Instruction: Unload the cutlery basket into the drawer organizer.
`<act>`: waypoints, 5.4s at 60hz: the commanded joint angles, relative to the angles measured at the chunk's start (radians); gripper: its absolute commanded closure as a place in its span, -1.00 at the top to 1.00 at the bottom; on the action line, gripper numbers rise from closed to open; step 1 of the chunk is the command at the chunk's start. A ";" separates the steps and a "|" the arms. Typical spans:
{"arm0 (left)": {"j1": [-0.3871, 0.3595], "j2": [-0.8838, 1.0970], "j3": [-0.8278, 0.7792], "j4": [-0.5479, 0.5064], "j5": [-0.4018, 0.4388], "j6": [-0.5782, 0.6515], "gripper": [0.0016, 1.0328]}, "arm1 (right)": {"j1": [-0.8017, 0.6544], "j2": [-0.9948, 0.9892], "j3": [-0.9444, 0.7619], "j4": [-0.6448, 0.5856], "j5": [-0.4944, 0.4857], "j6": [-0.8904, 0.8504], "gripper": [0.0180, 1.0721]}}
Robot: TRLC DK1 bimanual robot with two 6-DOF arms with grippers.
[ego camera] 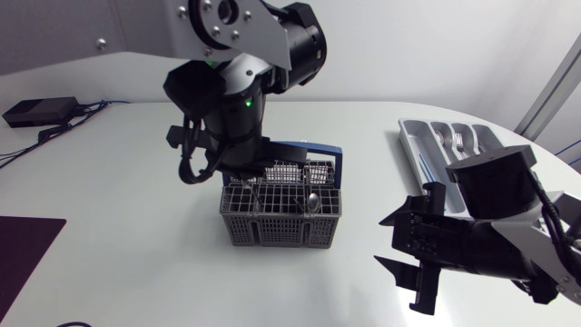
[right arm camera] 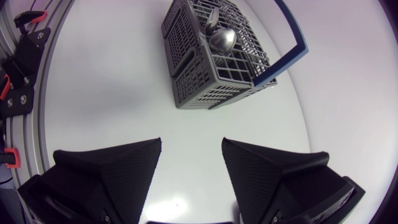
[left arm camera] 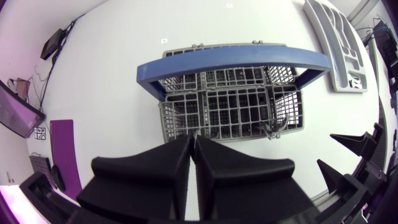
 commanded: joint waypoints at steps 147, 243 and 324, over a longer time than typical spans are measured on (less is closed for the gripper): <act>-0.168 -0.465 -0.413 0.384 0.309 0.227 -0.91 | 0.304 0.075 0.227 0.116 -0.225 0.446 0.09; -0.087 -0.464 -0.297 0.389 0.409 0.247 0.56 | 0.333 0.104 0.212 0.073 -0.203 0.421 -0.89; -0.033 -0.343 -0.367 0.472 0.294 0.019 0.67 | -0.946 0.422 0.404 -0.587 -0.567 -0.874 -0.79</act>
